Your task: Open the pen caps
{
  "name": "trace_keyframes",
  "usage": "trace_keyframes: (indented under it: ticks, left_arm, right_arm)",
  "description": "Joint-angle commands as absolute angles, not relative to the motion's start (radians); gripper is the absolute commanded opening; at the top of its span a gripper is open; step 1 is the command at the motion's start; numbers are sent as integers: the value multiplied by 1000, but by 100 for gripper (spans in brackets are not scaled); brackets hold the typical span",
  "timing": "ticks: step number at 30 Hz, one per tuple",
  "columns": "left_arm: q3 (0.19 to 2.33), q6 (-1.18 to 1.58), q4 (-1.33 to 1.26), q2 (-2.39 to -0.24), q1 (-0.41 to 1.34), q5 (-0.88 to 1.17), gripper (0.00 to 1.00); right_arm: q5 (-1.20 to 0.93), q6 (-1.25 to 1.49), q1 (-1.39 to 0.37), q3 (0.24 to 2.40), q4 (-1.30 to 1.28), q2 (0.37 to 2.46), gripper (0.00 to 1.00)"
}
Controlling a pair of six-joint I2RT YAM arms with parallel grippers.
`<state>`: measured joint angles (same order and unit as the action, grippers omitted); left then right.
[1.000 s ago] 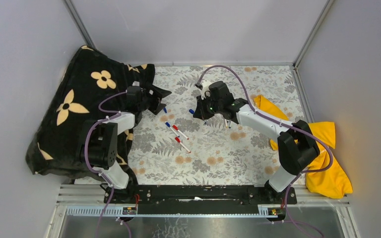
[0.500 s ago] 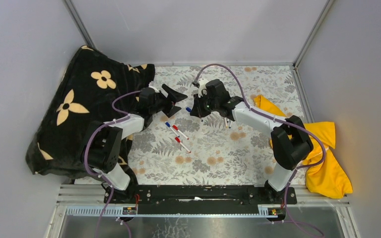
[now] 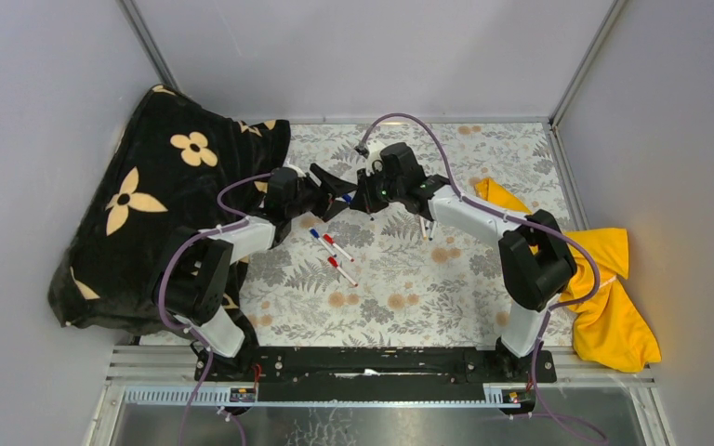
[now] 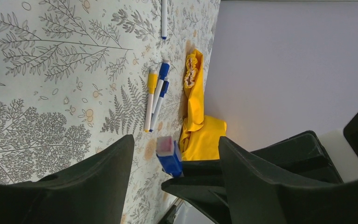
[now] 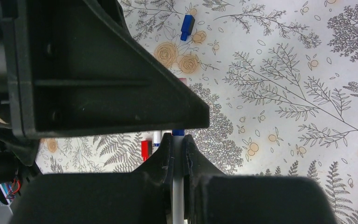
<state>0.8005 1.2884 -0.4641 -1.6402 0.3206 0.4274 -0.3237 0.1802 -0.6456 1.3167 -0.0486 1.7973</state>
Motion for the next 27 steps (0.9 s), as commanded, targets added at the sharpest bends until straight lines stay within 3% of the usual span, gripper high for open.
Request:
trace_keyframes:
  ticks: [1,7,13,14,15,16,27]
  left_arm:
    - [814,1328,-528,-1625,335,442,71]
    - [816,1334,-521,-1612,339,431,59]
    - [817,1345,-526,-1610,348,431,28]
    - [816,1347,-530,-1610,348,431,19]
    - [817,1347,-534,-1610,348,431,4]
    - [817,1346,-534,-1609,348,430,0]
    - [863,1332,-508,-1625,310,379,0]
  right_arm:
    - [-345,182,-641,1377,-10,1819,0]
    - [-346,186,-640,1381,-10,1820,0]
    - [-343,187,-640,1365,22,1812,0]
    - [-343,187,-640,1365,24,1814,0]
    - [-344,187,-640,1364,24,1814,0]
    - [-343,187,-640,1361,24,1813,0]
    - [-318,182,-640,1402,-44,1838,0]
